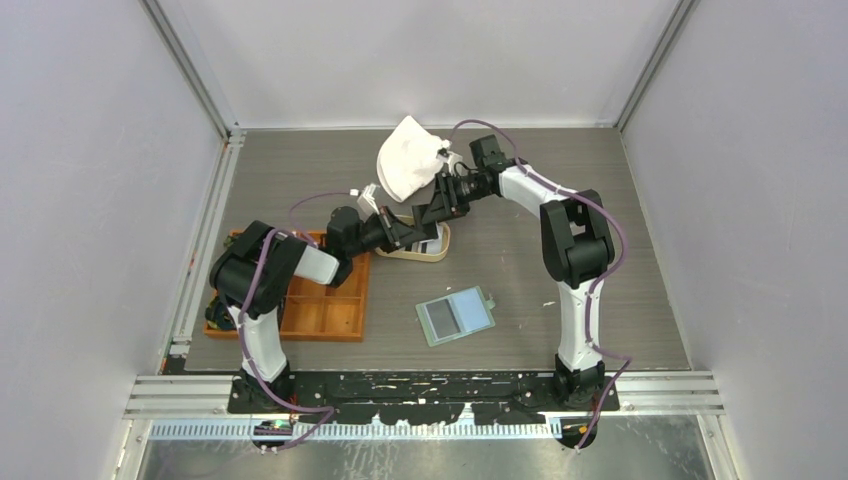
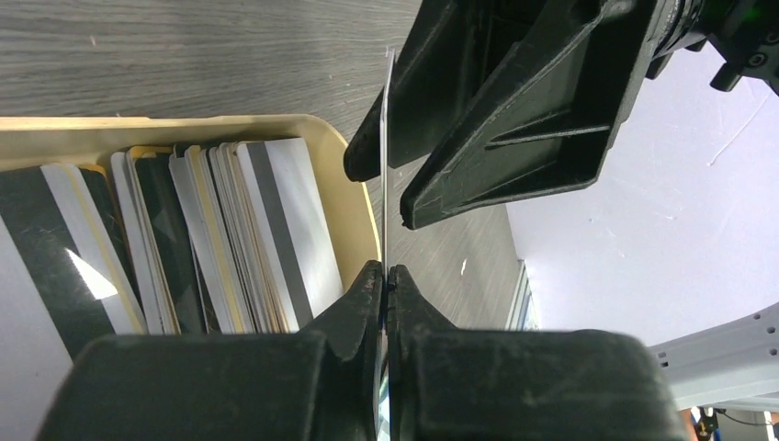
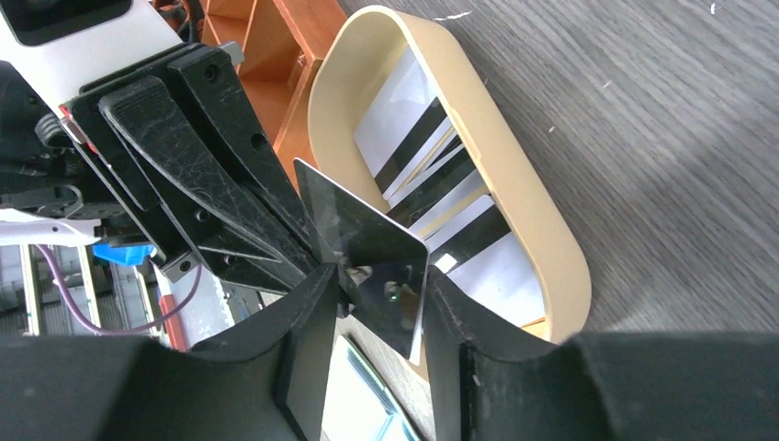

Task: Put the credit cards into the card holder
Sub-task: Pick up the credit card from the storage box.

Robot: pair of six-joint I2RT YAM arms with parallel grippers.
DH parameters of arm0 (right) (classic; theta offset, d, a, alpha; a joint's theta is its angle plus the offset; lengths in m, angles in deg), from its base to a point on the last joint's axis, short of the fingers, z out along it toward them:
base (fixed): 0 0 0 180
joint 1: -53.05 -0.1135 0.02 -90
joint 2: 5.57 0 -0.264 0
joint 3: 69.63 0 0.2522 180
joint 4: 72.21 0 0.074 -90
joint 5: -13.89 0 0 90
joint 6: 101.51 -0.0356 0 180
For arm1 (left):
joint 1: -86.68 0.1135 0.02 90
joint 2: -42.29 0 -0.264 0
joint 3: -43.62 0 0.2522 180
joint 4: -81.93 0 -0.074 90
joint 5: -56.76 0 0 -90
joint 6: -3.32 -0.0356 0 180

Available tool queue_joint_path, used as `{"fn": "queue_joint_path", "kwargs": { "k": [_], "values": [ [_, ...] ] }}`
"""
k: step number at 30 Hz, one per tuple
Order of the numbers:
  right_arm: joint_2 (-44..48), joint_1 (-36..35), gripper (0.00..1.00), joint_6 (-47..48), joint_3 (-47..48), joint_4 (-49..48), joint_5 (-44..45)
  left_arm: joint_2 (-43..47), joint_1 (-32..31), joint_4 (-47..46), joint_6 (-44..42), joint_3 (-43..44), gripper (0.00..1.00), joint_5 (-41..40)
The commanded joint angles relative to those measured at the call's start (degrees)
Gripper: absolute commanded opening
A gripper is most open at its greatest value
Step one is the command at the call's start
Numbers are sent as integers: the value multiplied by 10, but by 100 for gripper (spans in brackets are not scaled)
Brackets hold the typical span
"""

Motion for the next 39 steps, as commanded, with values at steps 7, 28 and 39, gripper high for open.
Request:
{"fn": "queue_joint_path", "kwargs": {
  "k": [7,28,39],
  "values": [
    [22,-6,21,-1,22,-9,-8,20,0,-23,-7,5,13,11],
    [27,10,3,-158,-40,-205,-151,-51,31,-248,100,-1,32,102],
    [63,10,41,-48,-16,-84,-70,-11,17,-159,40,-11,0,63]
  ]
}}
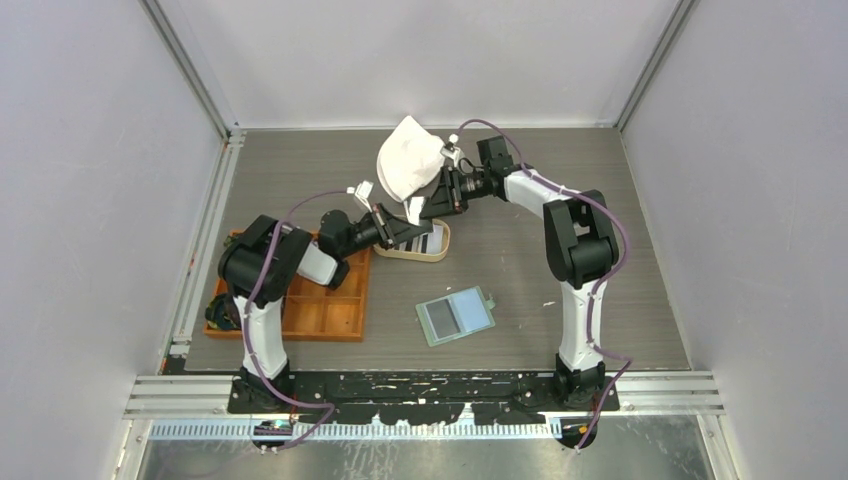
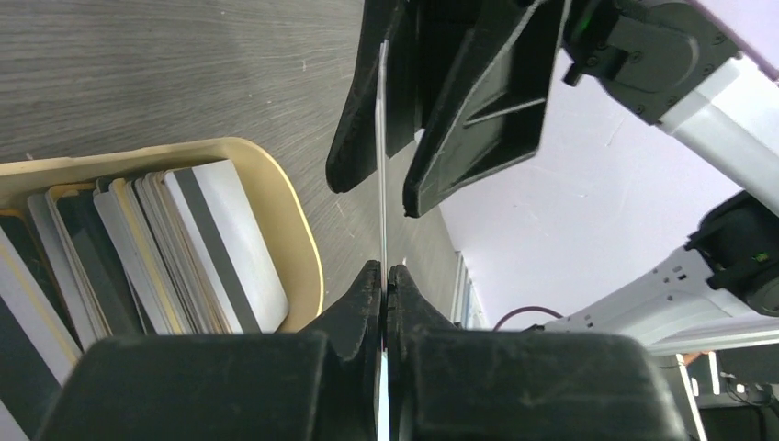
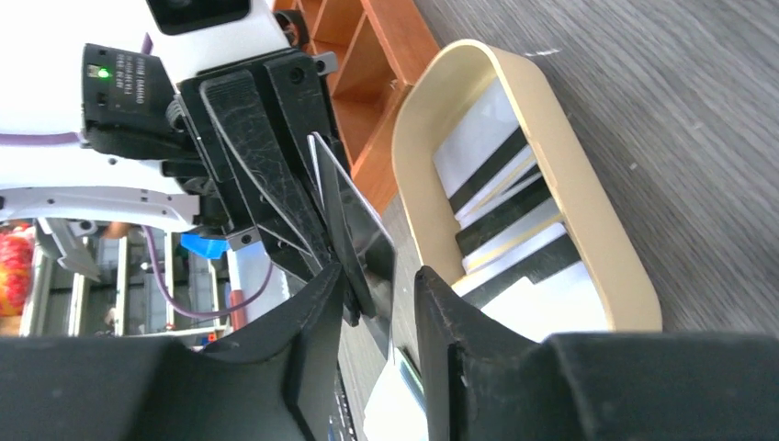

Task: Put the credit cards into the card holder
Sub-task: Pick up the credit card from the storage box.

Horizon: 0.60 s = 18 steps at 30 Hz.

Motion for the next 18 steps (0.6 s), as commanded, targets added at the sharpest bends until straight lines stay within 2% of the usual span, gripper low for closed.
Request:
{"fn": "queue_joint_path", "kwargs": {
  "k": [1,3,6,11,17,18],
  "values": [
    [64,-2,45,62,23,60,61,53,-16,49,-67,-2,0,-27],
    [72,-3,49,64,20,60,73,77,-26,102,-102,-1,0,-45],
    [73,-4,50,59,18,54,73,94,-38,151,-137,6,0,-56],
    [68,-11,48,52,16,49,74,78,-39,122,-123,11,0,-37],
    [66,-14,21,50,17,49,69,79,-37,117,-121,8,0,-37],
    [65,-13,16,49,17,48,63,78,-36,113,-117,6,3,-37]
  ]
}}
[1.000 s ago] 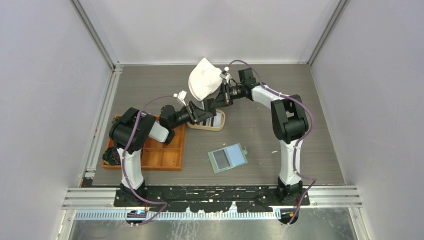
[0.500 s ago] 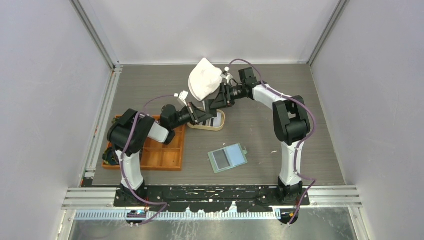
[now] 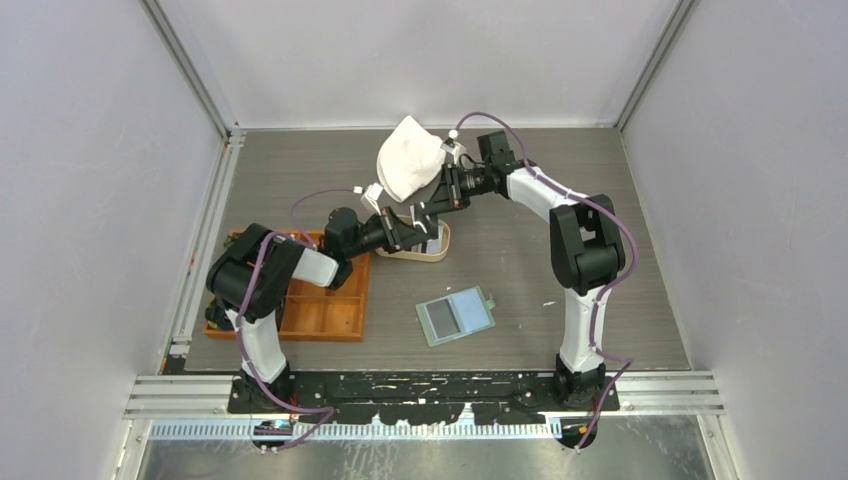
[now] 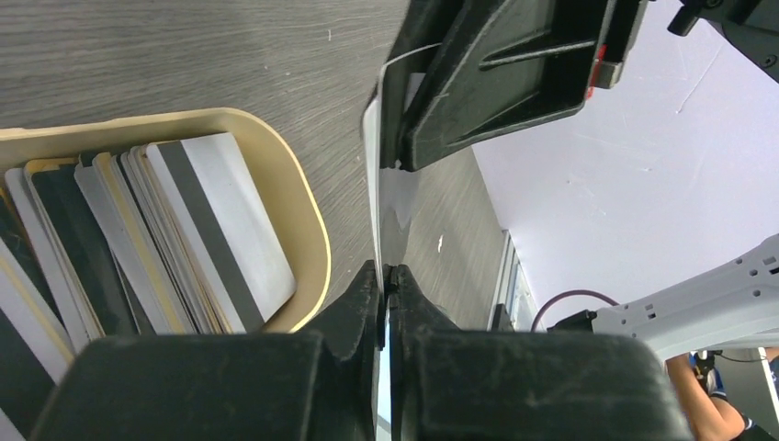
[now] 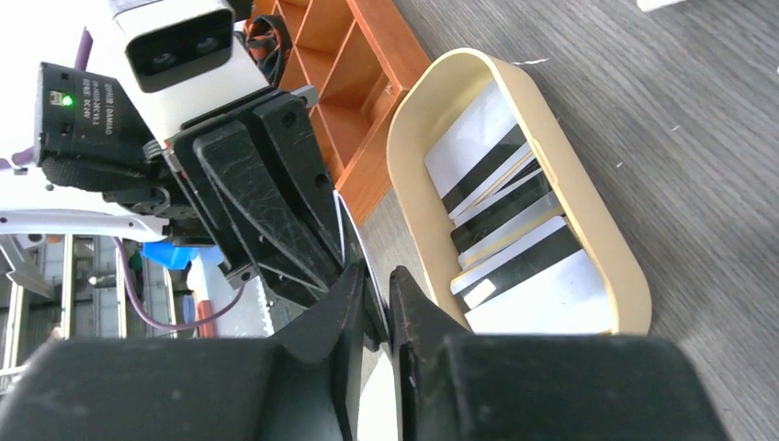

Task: Put the credit cards into the card holder
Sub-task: Pick up the credit card from the storage box.

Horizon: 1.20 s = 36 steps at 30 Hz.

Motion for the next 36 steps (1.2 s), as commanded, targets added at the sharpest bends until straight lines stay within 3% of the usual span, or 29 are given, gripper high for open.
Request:
{"fn": "queue_joint_path", "kwargs": {
  "k": [1,3,6,11,14,15,16,17,19,23,25,33,36],
  "values": [
    [23,-3,12,-2,15,-12,-17,5,5,-39,-3,7,15,4],
    [21,0,8,-22,8,-40,-36,0,11,-63,13,2,31,10],
    [21,7,6,-54,-4,-82,-64,-13,18,-103,36,-2,45,24],
    [21,7,5,-66,-12,-106,-94,-40,26,-175,71,-2,48,46],
    [21,7,5,-76,-16,-119,-102,-49,28,-206,83,-1,40,55],
    [20,7,5,-77,-16,-120,-104,-51,29,-209,85,1,28,58],
    [19,8,5,-77,-15,-121,-105,-52,29,-209,86,3,9,60],
    [20,7,5,-78,-15,-121,-105,-53,29,-209,86,4,1,61],
    [21,7,7,-76,-15,-118,-100,-52,29,-209,84,3,0,61],
    [31,7,31,1,5,-25,-52,-39,29,-196,70,-9,0,43],
    [38,8,37,27,15,6,-33,-30,27,-171,57,-11,0,33],
    [43,0,39,1,1,-22,-17,-14,16,-127,28,-6,0,25],
    [40,-3,35,-22,-5,-47,-26,-17,16,-134,31,-4,0,30]
  ]
}}
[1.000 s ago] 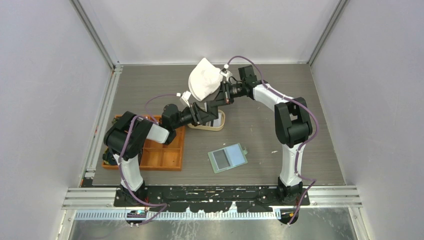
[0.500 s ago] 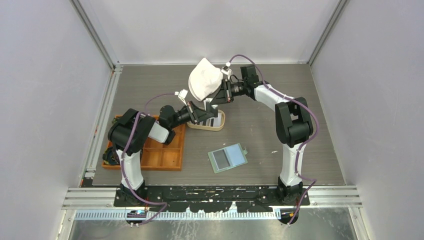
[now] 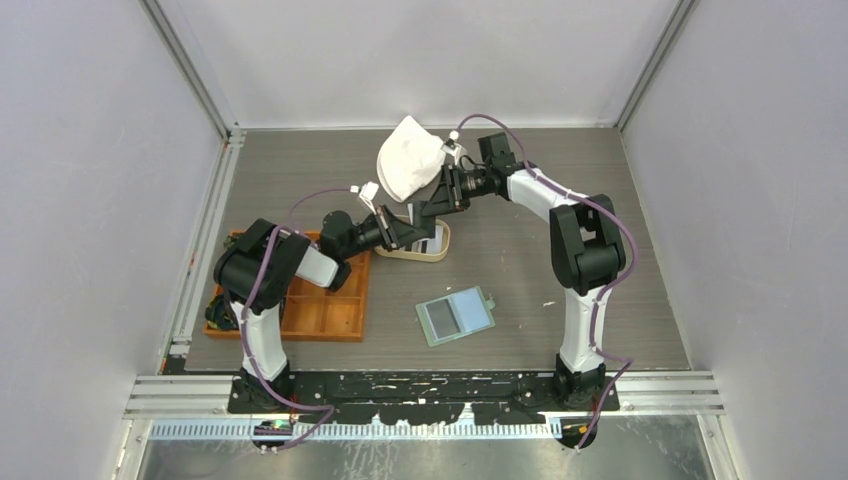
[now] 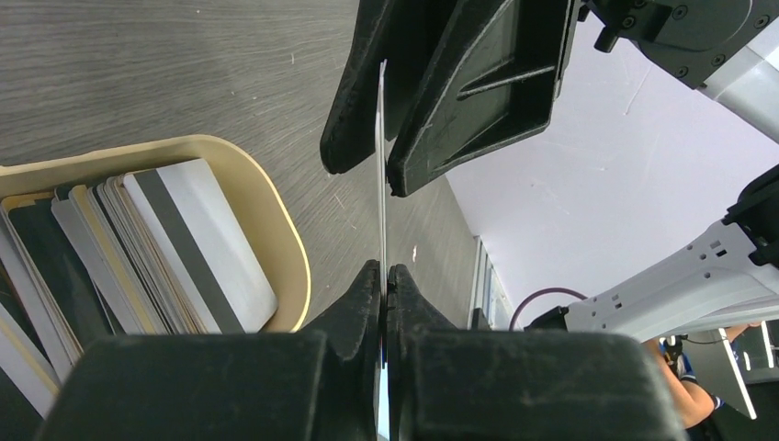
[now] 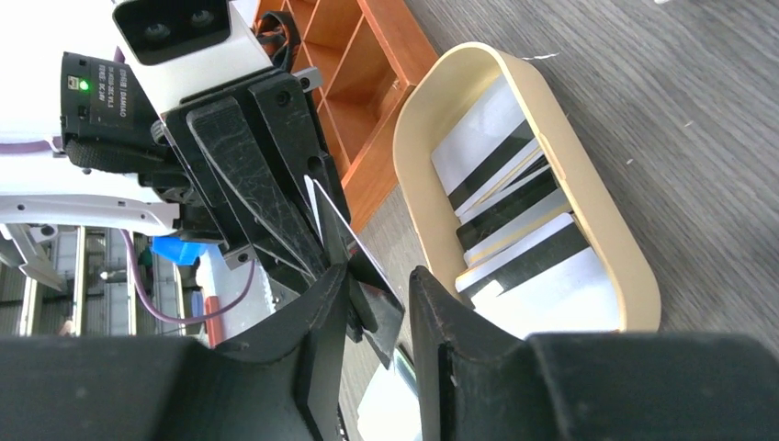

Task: Put the credit cards into the card holder
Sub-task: Pick up the credit card from the storage box.

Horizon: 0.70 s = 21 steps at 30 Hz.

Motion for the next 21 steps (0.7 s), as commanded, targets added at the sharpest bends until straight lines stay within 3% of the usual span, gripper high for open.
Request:
{"fn": "queue_joint_path", "kwargs": {
  "k": [1,5,7,10,14,21],
  "values": [
    [37,-8,32,-26,6,-40,-10,20,-3,-23,-13,5,0,1],
    [33,-7,9,-42,3,-57,-27,19,-1,-31,-10,3,3,3],
    [34,-6,4,-39,1,-59,-34,19,3,-38,-5,0,16,3],
    [38,2,1,-38,-5,-67,-46,19,11,-62,8,-8,37,2],
    [40,12,1,-34,-13,-77,-63,24,28,-95,17,-21,53,-1],
    [39,15,1,-11,-12,-81,-92,66,75,-96,-5,-43,71,12]
  ]
}}
